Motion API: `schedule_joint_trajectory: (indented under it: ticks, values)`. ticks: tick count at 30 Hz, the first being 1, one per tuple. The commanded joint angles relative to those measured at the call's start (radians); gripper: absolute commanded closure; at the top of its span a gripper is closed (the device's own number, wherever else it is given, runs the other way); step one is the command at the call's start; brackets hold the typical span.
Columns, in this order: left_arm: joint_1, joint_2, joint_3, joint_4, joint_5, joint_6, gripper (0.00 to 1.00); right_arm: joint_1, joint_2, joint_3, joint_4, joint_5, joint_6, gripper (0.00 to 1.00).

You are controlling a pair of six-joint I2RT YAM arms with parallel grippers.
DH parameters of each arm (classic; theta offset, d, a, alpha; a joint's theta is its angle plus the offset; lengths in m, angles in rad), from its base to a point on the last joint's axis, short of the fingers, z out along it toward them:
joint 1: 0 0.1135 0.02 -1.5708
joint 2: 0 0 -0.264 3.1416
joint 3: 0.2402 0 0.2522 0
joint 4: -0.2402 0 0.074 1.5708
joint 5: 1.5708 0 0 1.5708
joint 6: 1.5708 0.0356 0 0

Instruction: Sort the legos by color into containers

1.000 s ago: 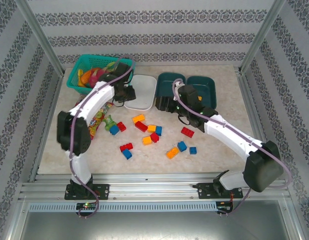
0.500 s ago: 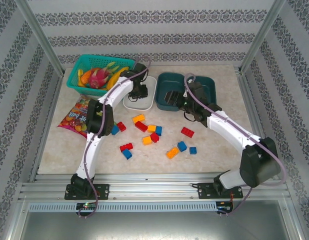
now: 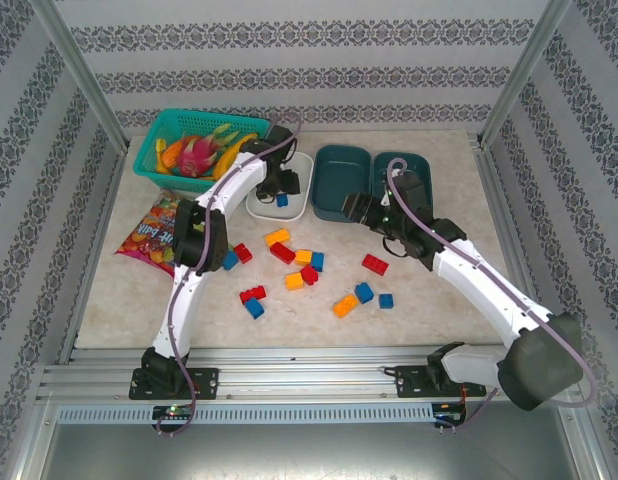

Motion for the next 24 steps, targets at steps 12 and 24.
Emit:
schedule_joint_trajectory:
  ticks: [12, 24]
  values:
    - [-0.176, -0.836, -0.778, 0.335, 0.033, -0.073, 0.14, -0.012, 0.228, 0.047, -0.422, 0.072, 0.041, 0.08]
    - [-0.248, -1.213, -1.168, 0.328, -0.003, -0.173, 0.16, 0.001, 0.539, 0.238, -0.673, 0.17, -0.405, 0.1]
